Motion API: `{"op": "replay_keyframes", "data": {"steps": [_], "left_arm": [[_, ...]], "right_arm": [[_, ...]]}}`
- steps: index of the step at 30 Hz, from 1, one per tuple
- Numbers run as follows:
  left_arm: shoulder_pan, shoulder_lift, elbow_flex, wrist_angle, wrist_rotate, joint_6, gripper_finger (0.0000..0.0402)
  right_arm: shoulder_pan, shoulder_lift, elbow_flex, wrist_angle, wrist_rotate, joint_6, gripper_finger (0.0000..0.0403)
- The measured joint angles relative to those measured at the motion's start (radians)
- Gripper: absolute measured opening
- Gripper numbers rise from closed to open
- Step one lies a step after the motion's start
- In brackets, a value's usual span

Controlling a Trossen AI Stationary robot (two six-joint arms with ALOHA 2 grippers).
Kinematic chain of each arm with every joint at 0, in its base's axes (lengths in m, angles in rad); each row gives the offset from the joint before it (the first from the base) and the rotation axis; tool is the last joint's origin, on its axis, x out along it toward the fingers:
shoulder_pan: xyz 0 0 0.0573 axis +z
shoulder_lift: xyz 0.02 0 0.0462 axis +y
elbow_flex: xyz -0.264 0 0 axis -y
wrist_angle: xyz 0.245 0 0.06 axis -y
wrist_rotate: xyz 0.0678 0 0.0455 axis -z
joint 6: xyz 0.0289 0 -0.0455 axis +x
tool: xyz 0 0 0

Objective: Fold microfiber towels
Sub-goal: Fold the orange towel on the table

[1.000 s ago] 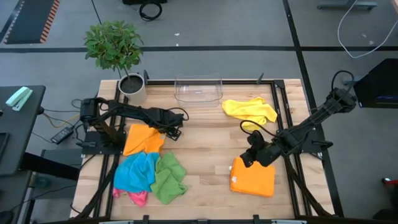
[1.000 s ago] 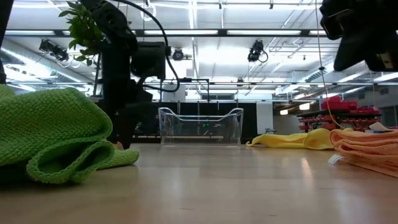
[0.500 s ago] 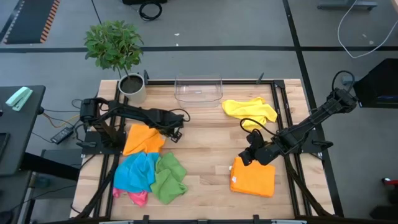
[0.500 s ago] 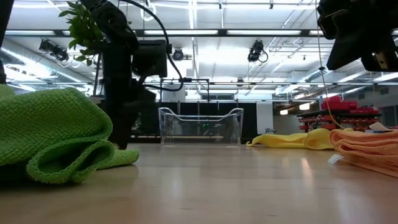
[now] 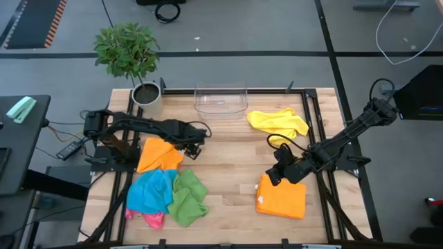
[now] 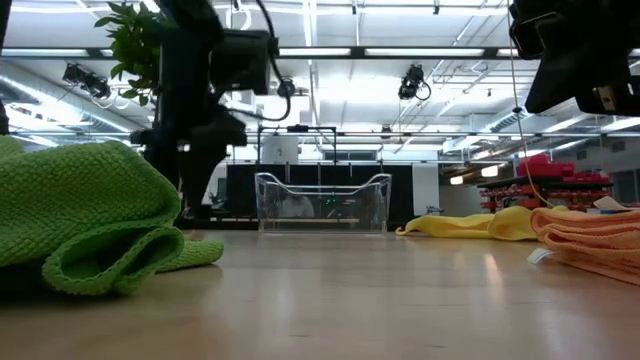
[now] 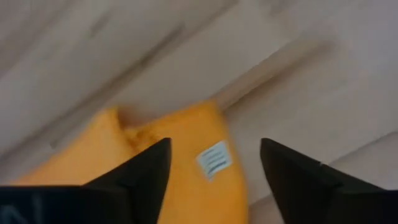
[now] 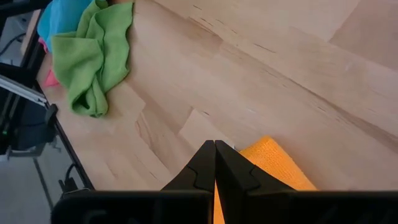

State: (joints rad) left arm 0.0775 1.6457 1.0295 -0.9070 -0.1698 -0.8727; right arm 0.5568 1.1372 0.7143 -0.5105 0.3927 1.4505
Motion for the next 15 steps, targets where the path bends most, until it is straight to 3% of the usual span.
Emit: {"op": "replay_keyframes", "data": {"steps": [4, 8, 12, 15], "left_arm": [[0.007, 0.001, -0.081, 0.084, 0.03, -0.063, 0.0281], [0.011, 0.0, -0.153, 0.212, 0.087, -0.1, 0.0267], [0.011, -0.005, -0.23, 0.294, 0.114, -0.15, 0.022], [0.012, -0.005, -0.243, 0.285, 0.117, -0.151, 0.0149]], "right_arm": [[0.0, 0.0, 0.0, -0.009, 0.0, -0.02, 0.0015], [0.0, 0.0, 0.0, -0.017, 0.0, -0.044, 0.0015], [0.0, 0.0, 0.0, -0.018, 0.0, -0.052, 0.0015], [0.0, 0.0, 0.0, -0.018, 0.0, -0.053, 0.0015]]}}
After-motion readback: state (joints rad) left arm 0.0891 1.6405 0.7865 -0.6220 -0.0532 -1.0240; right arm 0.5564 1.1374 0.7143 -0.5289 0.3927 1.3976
